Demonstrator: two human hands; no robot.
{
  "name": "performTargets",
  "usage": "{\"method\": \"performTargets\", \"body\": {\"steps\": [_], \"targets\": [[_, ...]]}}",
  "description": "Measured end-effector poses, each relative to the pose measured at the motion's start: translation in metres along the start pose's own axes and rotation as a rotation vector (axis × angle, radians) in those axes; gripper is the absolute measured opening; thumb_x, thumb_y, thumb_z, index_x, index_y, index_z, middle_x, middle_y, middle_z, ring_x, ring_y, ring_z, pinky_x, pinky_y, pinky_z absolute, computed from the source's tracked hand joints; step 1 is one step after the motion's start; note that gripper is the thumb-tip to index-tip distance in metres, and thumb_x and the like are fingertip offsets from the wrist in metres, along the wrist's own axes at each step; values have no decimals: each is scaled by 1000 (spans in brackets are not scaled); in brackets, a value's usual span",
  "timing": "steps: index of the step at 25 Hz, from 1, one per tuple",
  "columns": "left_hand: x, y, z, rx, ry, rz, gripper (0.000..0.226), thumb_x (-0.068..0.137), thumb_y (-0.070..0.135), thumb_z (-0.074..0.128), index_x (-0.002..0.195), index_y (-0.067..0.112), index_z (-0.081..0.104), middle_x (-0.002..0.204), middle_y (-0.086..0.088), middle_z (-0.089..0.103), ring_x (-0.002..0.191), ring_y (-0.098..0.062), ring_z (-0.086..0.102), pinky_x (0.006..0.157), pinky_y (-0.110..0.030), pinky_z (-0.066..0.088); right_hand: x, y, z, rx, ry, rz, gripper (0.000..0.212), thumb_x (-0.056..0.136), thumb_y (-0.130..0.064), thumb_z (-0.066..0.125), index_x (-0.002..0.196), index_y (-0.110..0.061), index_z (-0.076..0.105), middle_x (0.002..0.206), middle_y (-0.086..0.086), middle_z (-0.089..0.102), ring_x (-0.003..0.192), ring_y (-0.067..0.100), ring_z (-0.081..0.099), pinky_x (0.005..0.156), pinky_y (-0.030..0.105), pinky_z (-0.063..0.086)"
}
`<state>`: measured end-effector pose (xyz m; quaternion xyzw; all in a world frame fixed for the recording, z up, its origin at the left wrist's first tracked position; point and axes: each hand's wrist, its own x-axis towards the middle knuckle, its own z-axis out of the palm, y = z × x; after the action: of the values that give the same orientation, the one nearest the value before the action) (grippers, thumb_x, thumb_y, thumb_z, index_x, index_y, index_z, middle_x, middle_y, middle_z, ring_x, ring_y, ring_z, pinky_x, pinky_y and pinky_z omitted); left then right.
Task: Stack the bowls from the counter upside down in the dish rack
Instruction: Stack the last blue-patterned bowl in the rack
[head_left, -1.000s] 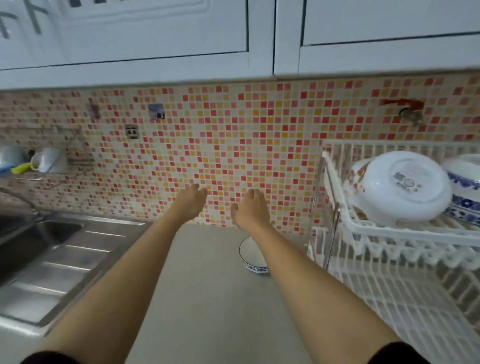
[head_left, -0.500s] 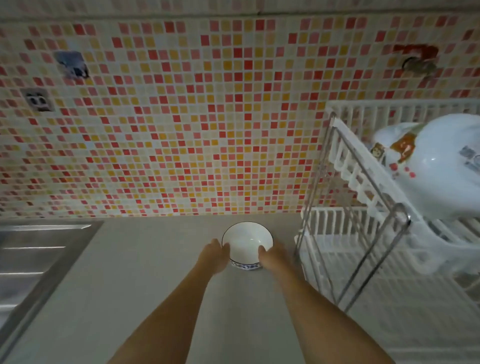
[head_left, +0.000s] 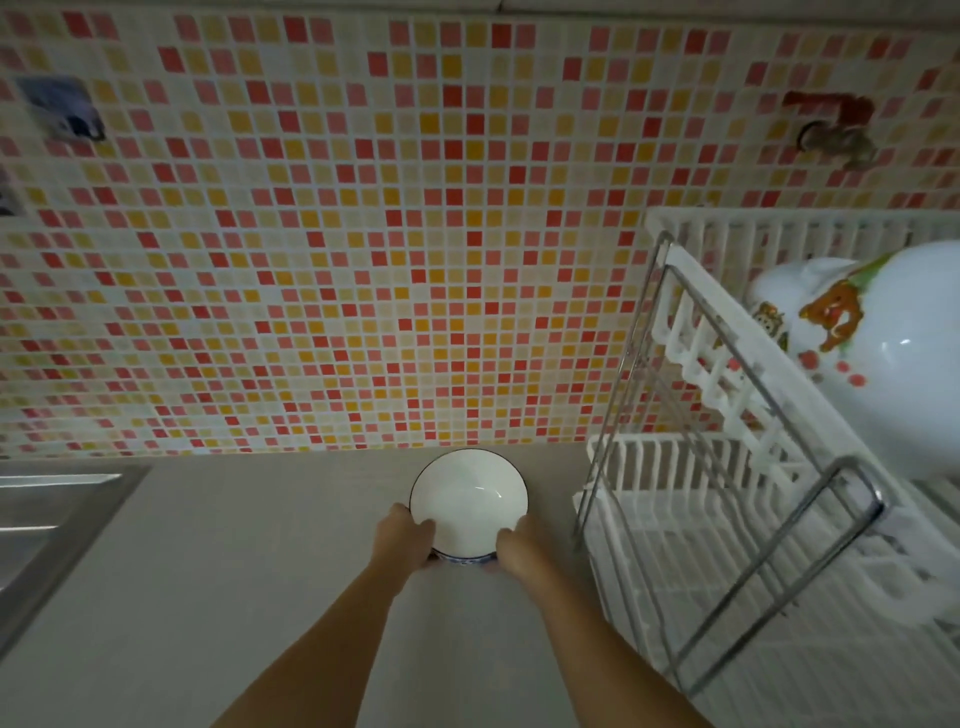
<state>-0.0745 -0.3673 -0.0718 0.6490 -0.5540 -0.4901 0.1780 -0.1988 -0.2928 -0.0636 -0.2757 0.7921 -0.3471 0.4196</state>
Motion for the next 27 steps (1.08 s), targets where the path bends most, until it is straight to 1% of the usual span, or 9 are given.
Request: {"method": "performTargets", "body": {"steps": [3, 7, 10, 14, 16, 19, 22, 25, 27], "targets": [[-13, 23, -39, -69, 20, 40, 41, 88, 9, 47, 128, 10, 47, 108, -11, 54, 88, -32, 63, 53, -39, 60, -26, -28, -13, -21, -20, -176, 51, 88, 5, 34, 138, -7, 31, 131, 15, 48, 103, 29, 54, 49, 23, 51], [-54, 62, -107, -108, -75, 228, 41, 93, 14, 46, 133, 15, 46, 111, -12, 60, 86, -29, 64, 55, -39, 61, -82, -71, -30, -109, 55, -482, 50, 94, -2, 34, 141, -15, 26, 131, 12, 52, 104, 26, 56, 76, 31, 52], [-95, 87, -143, -97, 58, 482, 39, 96, 16, 43, 135, 11, 44, 110, -11, 59, 90, -30, 62, 54, -35, 60, -128, -106, -46, -64, 80, -648, 50, 95, -6, 40, 142, -18, 26, 134, 7, 50, 116, 27, 55, 92, 42, 53], [-155, 97, -166, -110, 276, 831, 34, 98, 21, 44, 131, 12, 49, 102, -4, 62, 94, -28, 62, 60, -24, 52, -190, -135, -73, -38, 15, -804, 55, 94, -9, 42, 143, -26, 23, 113, -6, 50, 97, 20, 56, 74, 33, 57], [-182, 109, -170, -114, 305, 970, 32, 98, 22, 44, 128, 16, 52, 97, 4, 65, 93, -25, 64, 63, -22, 51, -214, -141, -91, -45, 55, -908, 48, 97, -12, 38, 140, -31, 30, 107, -10, 51, 102, 20, 56, 78, 27, 52], [-222, 133, -170, -92, 232, 1141, 29, 94, 35, 51, 122, 40, 48, 102, 20, 63, 90, -5, 63, 68, -22, 55, -244, -143, -123, -3, 128, -1063, 44, 97, -9, 39, 127, -42, 36, 100, -29, 50, 95, -10, 54, 68, 1, 43], [-271, 160, -158, -87, 82, 1280, 38, 75, 58, 53, 109, 64, 37, 104, 33, 61, 93, 6, 61, 63, -17, 56, -264, -139, -169, 62, 205, -1190, 44, 92, -11, 50, 123, -41, 43, 102, -37, 54, 95, -19, 53, 78, 5, 44], [-313, 189, -129, -18, 23, 1439, 59, 66, 73, 55, 118, 63, 29, 111, 36, 57, 99, 3, 61, 72, -10, 52, -274, -130, -226, 122, 281, -1224, 52, 90, 3, 51, 111, -44, 43, 95, -39, 61, 92, -19, 57, 80, 4, 46], [-333, 205, -100, 8, -53, 1536, 75, 63, 81, 50, 129, 54, 24, 119, 33, 54, 107, 0, 59, 82, -11, 50, -282, -116, -263, 110, 370, -1244, 53, 89, 17, 46, 114, -30, 43, 103, -24, 61, 89, -16, 58, 76, 0, 44]]}}
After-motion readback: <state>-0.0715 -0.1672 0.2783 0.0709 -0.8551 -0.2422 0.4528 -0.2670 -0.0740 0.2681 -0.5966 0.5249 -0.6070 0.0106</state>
